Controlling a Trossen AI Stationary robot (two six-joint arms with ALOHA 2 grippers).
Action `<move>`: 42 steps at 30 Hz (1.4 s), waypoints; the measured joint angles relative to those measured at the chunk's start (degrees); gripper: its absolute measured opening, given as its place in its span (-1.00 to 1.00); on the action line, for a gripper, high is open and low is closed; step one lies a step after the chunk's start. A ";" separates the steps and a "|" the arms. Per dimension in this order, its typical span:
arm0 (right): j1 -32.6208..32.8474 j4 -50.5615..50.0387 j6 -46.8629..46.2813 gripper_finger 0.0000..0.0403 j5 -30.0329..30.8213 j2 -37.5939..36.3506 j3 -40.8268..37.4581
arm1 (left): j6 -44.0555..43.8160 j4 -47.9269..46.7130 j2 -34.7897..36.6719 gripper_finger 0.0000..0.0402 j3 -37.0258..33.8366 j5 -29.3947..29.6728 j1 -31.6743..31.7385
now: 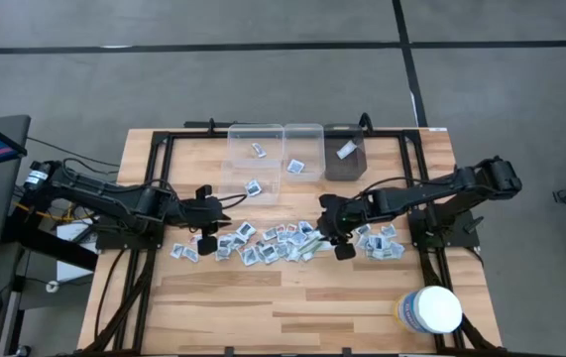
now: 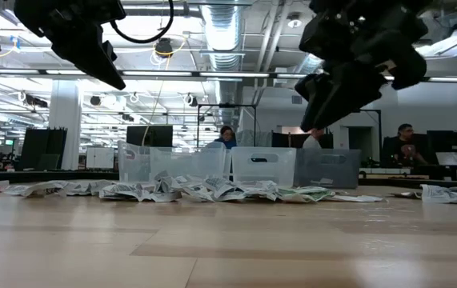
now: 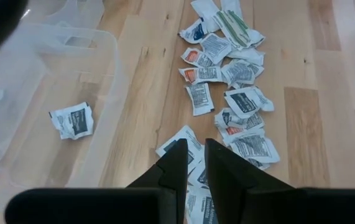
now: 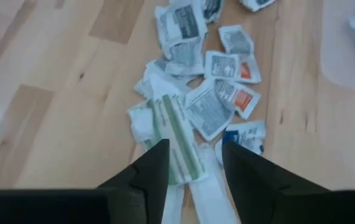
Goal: Pick & Place First Aid Supplies
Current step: Put the bandage pack into the black transparent bin
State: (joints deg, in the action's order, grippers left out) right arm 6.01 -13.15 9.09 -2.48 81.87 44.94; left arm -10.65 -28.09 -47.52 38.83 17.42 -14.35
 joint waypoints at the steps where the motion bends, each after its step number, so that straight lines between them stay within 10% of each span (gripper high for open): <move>1: -0.19 1.09 -0.01 -0.27 0.00 0.00 -0.71 | -0.01 0.03 -0.01 -0.72 0.00 0.09 0.00; 29: -1.15 -4.54 3.03 -0.23 8.41 15.87 0.82 | -0.12 0.20 -0.01 -0.72 -0.04 -0.36 0.02; 42: 0.33 -11.79 2.90 -0.90 8.81 10.75 4.10 | -0.18 0.03 -0.01 -0.72 -0.04 -0.34 0.00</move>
State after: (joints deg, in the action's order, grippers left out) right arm 6.34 -24.94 11.99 6.33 92.61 49.04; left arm -10.83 -28.06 -47.53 38.79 17.08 -14.34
